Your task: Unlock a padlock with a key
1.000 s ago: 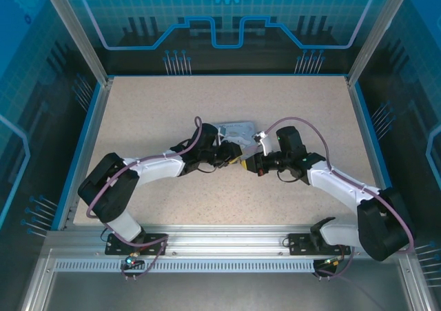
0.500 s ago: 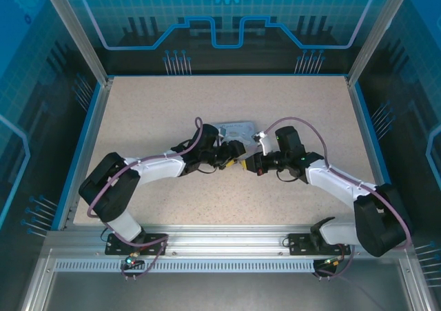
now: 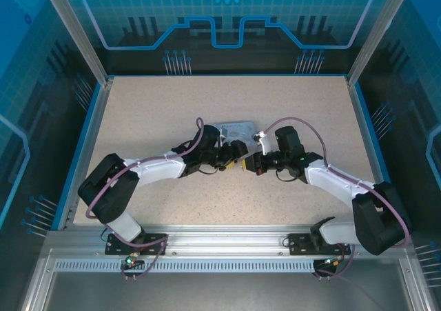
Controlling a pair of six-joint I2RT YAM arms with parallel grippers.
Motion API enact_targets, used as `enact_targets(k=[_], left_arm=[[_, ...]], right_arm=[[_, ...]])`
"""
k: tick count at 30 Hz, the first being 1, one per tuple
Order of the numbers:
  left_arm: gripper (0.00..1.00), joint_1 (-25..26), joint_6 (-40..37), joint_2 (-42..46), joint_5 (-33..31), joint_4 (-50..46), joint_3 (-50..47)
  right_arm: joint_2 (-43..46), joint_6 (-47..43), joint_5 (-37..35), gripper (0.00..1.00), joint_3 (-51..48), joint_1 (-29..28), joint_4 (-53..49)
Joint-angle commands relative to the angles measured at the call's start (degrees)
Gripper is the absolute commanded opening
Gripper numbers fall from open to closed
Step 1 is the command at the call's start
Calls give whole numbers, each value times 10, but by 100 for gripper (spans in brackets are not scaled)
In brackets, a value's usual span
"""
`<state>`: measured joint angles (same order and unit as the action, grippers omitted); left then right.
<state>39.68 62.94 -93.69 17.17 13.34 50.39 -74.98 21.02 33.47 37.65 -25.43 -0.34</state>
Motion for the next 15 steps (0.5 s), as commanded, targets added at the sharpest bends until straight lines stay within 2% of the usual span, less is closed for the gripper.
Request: enact_targets(k=[1,4,7,13,14,15], left_arm=[[74,7,17,4,-5,29,-14],[74,6,30,7,-14,37,-22],[75,5,24,20,-33,4,-21],[78,-10,14,58,-55,-27,-40],[78,-13,11,64,-57,-29,-42],[79,-15,8,68,-58,-31,-44]], right_arm=[[-5,12,3,0,-11,6,19],[-7,26,-11,0,-9,5,16],[-9,37,-56,0,-1,5,-30],[1,75,-96,0,-56,-13,-38],[1,77,-110,10,-64,-20,-42],[0,79,-121,25,-69,-26,-46]])
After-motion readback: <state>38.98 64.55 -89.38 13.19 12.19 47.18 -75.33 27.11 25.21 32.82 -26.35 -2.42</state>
